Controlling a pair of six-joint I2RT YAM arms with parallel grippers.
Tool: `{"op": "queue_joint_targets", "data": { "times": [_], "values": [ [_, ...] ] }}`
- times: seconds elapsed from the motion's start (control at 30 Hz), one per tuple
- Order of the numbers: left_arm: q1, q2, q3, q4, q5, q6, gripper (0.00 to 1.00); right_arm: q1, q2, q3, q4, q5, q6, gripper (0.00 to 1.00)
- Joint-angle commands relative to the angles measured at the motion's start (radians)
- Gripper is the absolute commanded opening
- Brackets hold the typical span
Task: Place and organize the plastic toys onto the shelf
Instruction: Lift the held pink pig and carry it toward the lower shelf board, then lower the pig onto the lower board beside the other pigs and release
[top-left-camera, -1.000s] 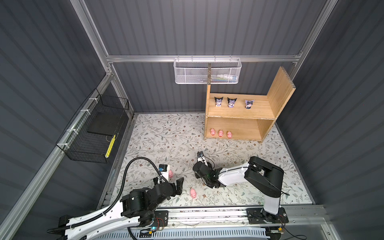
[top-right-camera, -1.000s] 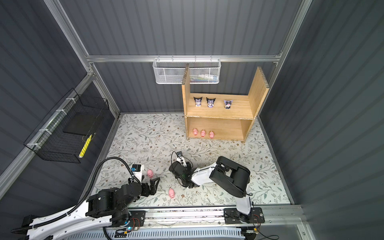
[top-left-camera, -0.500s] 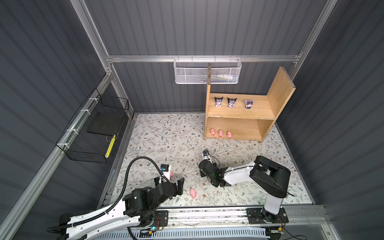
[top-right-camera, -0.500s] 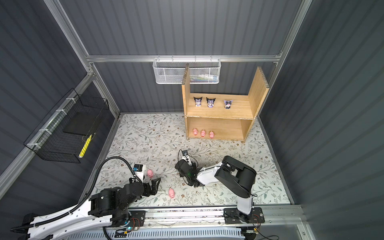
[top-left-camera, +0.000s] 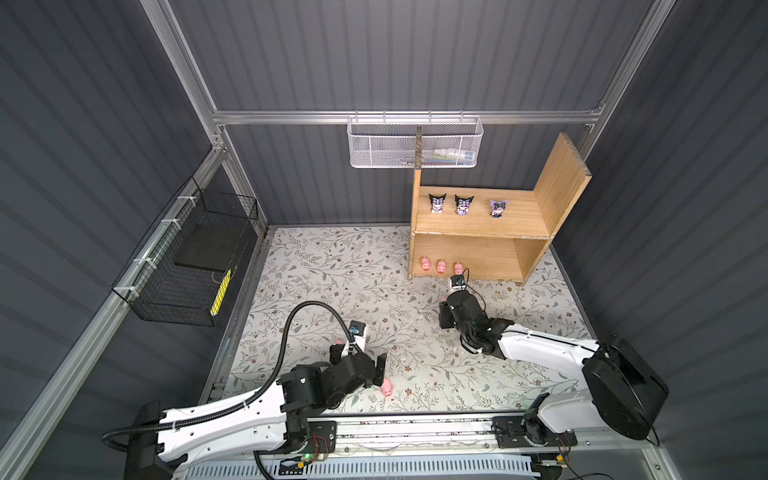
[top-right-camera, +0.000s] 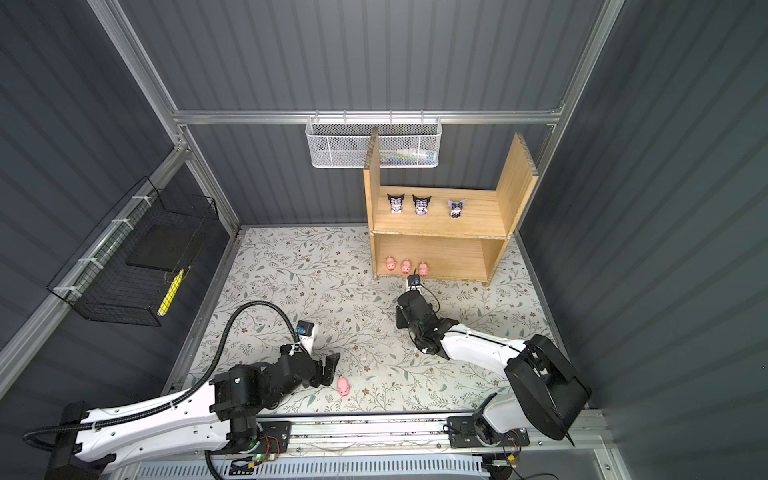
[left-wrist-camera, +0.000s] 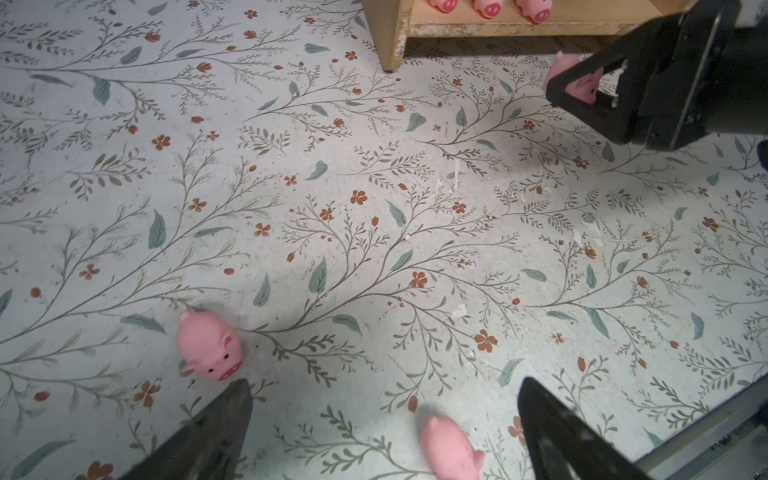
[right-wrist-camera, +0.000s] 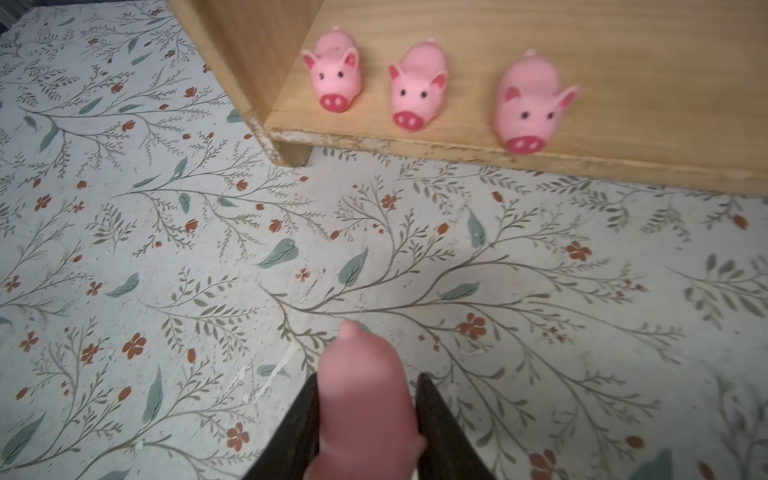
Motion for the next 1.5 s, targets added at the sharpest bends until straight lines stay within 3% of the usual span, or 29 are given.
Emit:
{"op": "queue_joint_targets", "data": {
  "times": [0.0, 0.27, 0.5, 0.67, 1.47],
  "values": [
    [-0.002, 0.085, 0.101, 0.094, 0.045, 0.123, 1.0, -0.078, -0.013, 0.007, -0.08, -0.038, -0.051, 0.29],
    [0.007, 0.238, 0.234, 0.157, 0.053, 0.279, 1.0, -0.238, 0.04, 0.089, -0.111, -0.071, -0.132, 0.29],
    [0.114, 0.226, 0.258, 0.184, 0.158, 0.328, 1.0, -0.327, 0.11, 0.174, -0.112, -0.115, -0.169, 0.29],
    [0.184, 0.245, 0.269, 0.198, 0.218, 0.359, 1.0, -0.349, 0.161, 0.239, -0.128, -0.134, -0.18, 0.29],
    [0.216, 0.369, 0.328, 0.279, 0.252, 0.448, 1.0, -0.432, 0.337, 0.399, -0.156, -0.177, -0.145, 0.3]
  ]
}}
